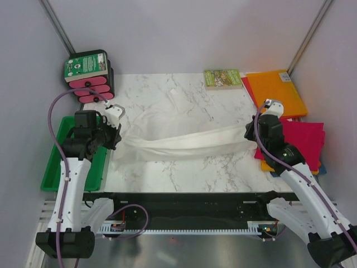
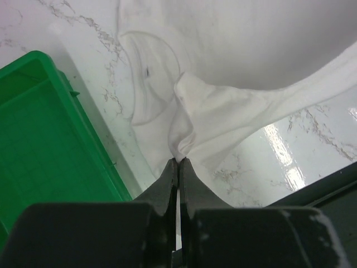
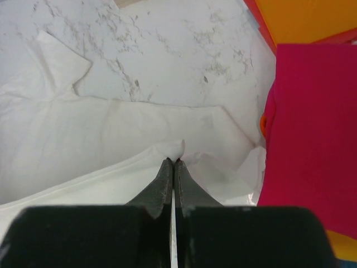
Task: Fold and stack the t-shirts
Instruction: Flatten out the tshirt
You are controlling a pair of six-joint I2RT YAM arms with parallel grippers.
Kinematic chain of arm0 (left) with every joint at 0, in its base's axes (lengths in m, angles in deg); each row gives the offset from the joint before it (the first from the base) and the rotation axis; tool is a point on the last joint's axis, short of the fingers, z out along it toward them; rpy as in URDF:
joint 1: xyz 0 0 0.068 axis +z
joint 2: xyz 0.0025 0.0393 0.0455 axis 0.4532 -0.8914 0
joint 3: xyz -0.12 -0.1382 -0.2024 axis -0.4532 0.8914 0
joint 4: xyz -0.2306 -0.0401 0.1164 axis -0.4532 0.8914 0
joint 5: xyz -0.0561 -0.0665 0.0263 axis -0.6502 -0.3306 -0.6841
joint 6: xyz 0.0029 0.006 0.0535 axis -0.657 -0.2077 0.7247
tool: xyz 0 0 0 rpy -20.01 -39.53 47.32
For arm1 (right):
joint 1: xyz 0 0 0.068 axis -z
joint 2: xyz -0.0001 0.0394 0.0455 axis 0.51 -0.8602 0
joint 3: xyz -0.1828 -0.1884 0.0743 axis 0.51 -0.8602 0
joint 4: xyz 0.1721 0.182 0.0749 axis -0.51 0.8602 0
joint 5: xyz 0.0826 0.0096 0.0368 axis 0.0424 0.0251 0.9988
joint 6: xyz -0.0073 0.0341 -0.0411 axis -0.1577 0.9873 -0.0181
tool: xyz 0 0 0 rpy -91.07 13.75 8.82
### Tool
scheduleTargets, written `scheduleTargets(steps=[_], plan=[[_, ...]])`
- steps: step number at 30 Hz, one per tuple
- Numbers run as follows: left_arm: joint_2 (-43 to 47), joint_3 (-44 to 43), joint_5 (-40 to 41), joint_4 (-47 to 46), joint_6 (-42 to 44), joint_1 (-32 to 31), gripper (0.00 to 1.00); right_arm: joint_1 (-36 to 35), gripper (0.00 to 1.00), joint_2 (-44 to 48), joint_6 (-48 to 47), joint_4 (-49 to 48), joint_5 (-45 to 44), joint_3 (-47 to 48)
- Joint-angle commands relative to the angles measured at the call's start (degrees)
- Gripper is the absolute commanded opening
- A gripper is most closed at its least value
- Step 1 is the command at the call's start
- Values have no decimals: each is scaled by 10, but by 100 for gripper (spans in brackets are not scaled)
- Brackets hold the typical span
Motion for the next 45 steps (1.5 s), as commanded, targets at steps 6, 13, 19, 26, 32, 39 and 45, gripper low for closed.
scheduleTargets(steps=[6,13,19,26,32,39,45], plan=[[35,46,-46,82,66,1,2,-1,0,77,54,46,23,-89],[31,62,-53,69,62,1,2,-1,0,56,52,42,10,-96],[-50,61,-48,26,43,1,2,-2,0,2,62,18,12,-105],[-102,27,-41,37,73,1,2,-2,0,-8,56,29,31,-106],[-212,-22,-14,101,115,1,3,-2,0,-28,79,75,54,-88],[-184,-26,-39,131,139,1,2,-5,0,56,90,109,53,-83],[-133,-23,-57,122,119,0,2,-6,0,68,89,102,52,-85]])
